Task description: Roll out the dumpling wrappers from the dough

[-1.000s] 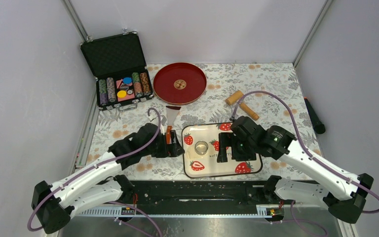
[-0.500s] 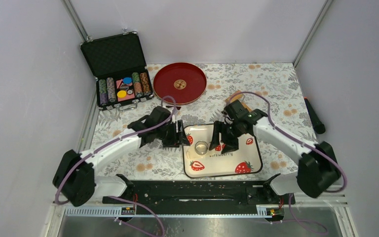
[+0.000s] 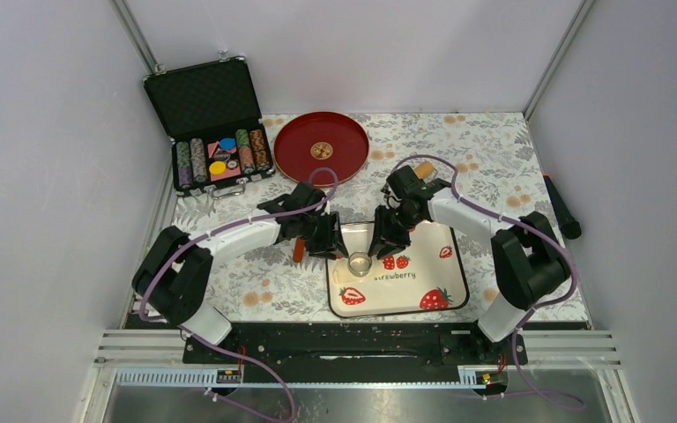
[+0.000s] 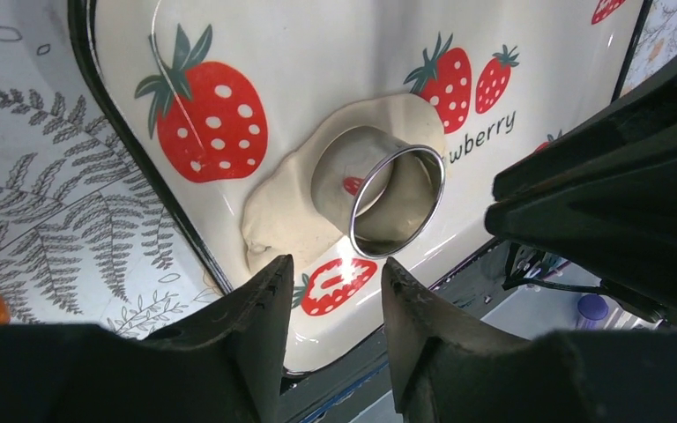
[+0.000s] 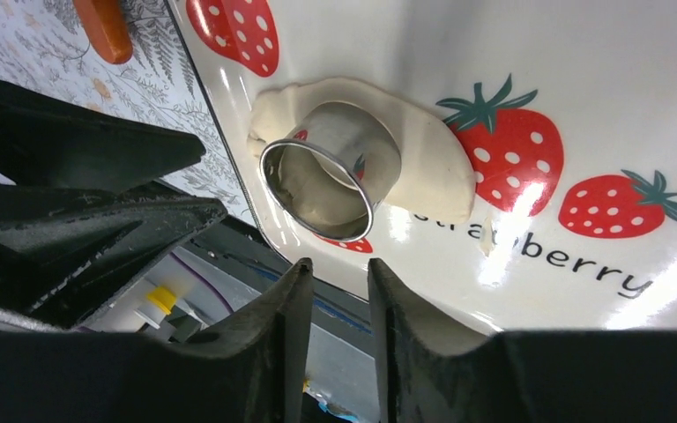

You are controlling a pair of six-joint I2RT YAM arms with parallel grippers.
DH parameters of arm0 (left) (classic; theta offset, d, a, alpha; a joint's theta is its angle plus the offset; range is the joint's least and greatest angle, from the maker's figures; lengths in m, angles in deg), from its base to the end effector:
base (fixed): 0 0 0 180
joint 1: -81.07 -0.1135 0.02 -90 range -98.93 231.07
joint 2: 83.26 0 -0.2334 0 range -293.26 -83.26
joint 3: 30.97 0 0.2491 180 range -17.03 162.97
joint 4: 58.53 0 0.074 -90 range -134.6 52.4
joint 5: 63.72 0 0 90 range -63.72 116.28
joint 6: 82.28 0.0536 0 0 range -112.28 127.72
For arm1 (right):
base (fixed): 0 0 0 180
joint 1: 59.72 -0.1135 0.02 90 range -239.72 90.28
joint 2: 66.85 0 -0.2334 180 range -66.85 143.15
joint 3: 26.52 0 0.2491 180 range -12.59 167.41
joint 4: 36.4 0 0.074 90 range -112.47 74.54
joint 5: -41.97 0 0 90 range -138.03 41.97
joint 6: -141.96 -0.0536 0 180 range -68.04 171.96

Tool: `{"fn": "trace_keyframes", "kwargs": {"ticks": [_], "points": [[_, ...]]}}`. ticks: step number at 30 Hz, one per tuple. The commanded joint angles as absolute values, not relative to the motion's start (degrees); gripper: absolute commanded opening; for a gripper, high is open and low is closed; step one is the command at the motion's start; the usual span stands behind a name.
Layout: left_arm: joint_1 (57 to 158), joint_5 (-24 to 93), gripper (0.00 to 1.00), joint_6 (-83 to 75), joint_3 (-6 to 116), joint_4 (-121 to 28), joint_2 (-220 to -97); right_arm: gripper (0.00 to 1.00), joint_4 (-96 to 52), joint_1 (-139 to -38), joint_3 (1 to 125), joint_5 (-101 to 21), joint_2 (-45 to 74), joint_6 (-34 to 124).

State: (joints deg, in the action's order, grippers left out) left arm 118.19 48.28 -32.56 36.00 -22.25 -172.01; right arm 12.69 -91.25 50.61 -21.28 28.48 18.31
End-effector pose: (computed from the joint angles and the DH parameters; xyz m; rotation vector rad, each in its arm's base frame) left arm 0.2364 -0.2041 0.1494 0.0784 2.7994 -0.9245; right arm 0.2647 0.1907 0.1557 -0.0855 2.9260 0.9020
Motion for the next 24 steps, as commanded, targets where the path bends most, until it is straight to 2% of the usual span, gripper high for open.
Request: {"fn": "trace_keyframes", "kwargs": {"ticks": [1,15,24], "points": [[118.3,50.8,0.41,-32.0,39.1,-25.6,-173.1,0.33,9.0,-90.7,50.3,-18.8,30.4,19.3],[120.5,51.4,0.34,-31.7,38.5,-26.7,-177.5,0.30,5.3,-90.7,47.4,-15.9,34.5,18.8],[120.6,49.8,0.24,-31.8,38.0,-27.1,-179.9,0.24,4.9,-90.6,46.7,-15.5,36.0,19.0]]}}
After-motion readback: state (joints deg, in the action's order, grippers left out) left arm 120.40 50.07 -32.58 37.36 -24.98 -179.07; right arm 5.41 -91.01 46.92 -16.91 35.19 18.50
